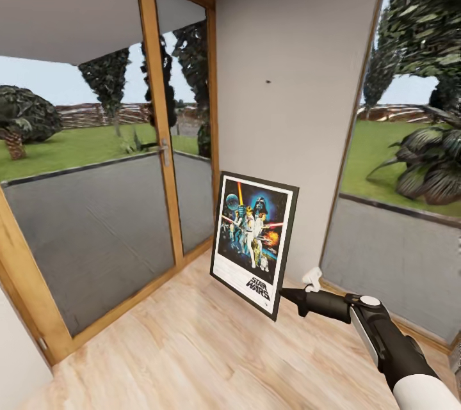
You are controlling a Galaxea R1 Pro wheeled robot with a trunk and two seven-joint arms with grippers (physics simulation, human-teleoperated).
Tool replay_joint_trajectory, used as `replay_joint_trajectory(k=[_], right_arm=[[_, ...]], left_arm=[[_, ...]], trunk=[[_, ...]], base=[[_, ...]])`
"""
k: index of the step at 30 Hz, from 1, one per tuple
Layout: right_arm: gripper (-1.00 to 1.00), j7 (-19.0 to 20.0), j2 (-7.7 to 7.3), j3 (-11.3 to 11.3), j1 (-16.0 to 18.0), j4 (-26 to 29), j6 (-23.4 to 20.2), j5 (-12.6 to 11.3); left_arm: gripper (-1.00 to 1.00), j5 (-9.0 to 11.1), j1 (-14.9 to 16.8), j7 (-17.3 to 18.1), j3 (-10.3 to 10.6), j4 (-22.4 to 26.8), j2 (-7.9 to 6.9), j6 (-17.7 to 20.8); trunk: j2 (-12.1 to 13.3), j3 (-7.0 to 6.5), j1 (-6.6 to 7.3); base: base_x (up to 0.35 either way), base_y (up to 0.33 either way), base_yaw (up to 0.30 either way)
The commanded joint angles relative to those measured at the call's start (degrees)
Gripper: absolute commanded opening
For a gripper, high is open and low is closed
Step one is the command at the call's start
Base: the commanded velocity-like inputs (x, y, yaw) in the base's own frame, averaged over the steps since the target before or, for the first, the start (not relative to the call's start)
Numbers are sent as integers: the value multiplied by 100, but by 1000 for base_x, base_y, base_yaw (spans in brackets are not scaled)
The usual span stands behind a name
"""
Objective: Pick up the poster from the kitchen countertop and hang it on one of the wall nails in the kitchen.
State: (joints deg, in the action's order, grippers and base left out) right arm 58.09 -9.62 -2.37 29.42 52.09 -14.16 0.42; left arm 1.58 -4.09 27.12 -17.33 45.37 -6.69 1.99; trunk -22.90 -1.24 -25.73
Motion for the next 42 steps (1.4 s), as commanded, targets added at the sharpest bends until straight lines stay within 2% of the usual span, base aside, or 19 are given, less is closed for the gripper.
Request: replay_joint_trajectory(k=[1, 2, 4, 7, 11, 20, 33, 42], right_arm=[[-100, 35, 4, -12, 3, 2, -60, -7], [-100, 35, 4, -13, 3, 2, -60, -7], [-100, 35, 4, -11, 3, 2, -60, -7], [-100, 35, 4, -15, 3, 2, -60, -7], [-100, 35, 4, -13, 3, 2, -60, -7], [-100, 31, 4, -9, 3, 2, -54, 6], [-100, 35, 4, -9, 3, 2, -51, 0], [-100, 35, 4, -9, 3, 1, -51, 1]], left_arm=[[100, 11, -4, 31, -6, 139, 7, 102], [100, 11, -4, 32, -2, 267, 11, 198], [100, 9, -4, 31, 12, 766, 34, 648], [100, 9, -4, 32, 27, 1049, 51, 911], [100, 3, -4, 41, 32, 1149, 54, 1058], [100, -8, -4, 48, 36, 922, 45, 1074], [100, -9, -4, 48, 37, 887, 45, 1073], [100, -9, -4, 48, 37, 886, 45, 1073]], trunk=[[-2, -4, -5], [-2, -9, -5], [-2, -19, -5], [-2, -34, -5], [-2, -57, -5], [-2, -77, -5], [-2, -79, -5], [-2, -118, -5]], base=[[261, 255, -228], [263, 254, -230], [265, 251, -233], [267, 250, -236], [268, 249, -244], [228, 283, -97], [162, 320, -6], [150, 324, -198]])
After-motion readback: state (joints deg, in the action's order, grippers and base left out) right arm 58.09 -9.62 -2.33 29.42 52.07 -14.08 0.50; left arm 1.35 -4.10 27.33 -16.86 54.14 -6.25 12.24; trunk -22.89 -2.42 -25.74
